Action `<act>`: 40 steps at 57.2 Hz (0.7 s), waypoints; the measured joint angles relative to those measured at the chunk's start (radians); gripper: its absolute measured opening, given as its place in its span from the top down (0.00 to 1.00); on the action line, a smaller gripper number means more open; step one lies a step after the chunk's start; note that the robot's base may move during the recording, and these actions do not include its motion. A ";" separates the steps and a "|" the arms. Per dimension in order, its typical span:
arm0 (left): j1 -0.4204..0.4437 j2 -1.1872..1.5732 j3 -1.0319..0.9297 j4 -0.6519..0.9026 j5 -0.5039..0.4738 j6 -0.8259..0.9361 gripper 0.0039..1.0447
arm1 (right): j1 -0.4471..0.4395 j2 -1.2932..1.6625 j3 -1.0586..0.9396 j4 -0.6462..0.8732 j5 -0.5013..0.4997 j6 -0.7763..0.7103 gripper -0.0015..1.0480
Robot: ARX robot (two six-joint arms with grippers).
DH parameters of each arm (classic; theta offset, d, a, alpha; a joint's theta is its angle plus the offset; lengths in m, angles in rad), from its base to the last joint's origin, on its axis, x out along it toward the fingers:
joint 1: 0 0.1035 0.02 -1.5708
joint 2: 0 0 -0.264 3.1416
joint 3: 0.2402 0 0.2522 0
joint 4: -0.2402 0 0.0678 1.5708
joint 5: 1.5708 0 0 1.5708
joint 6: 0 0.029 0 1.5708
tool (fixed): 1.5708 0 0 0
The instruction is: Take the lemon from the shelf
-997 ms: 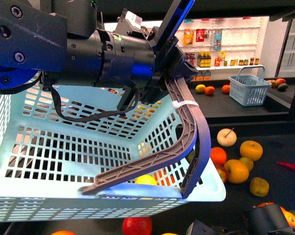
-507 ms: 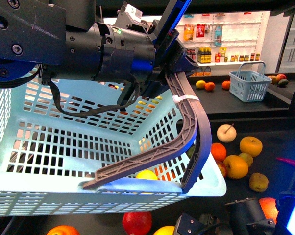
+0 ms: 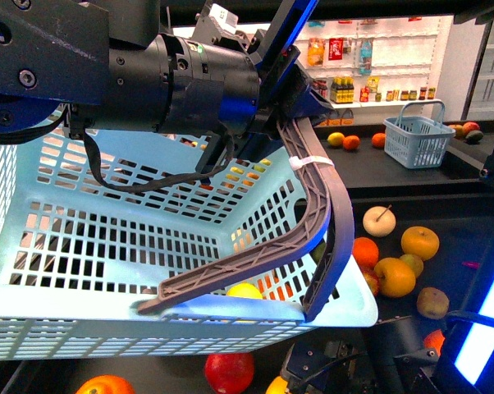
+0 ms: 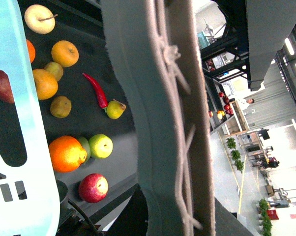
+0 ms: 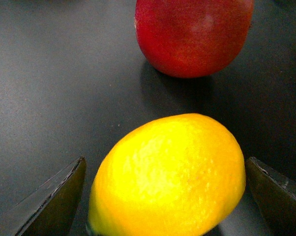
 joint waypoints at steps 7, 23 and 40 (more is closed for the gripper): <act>0.000 0.000 0.000 0.000 0.000 0.000 0.93 | 0.008 0.010 0.015 -0.019 0.006 0.000 0.07; 0.000 0.000 0.000 0.000 0.000 0.000 0.93 | 0.007 0.012 0.019 -0.059 0.008 0.001 0.24; 0.000 0.000 0.000 0.000 0.000 0.000 0.93 | -0.032 -0.026 -0.037 0.050 0.028 0.107 0.24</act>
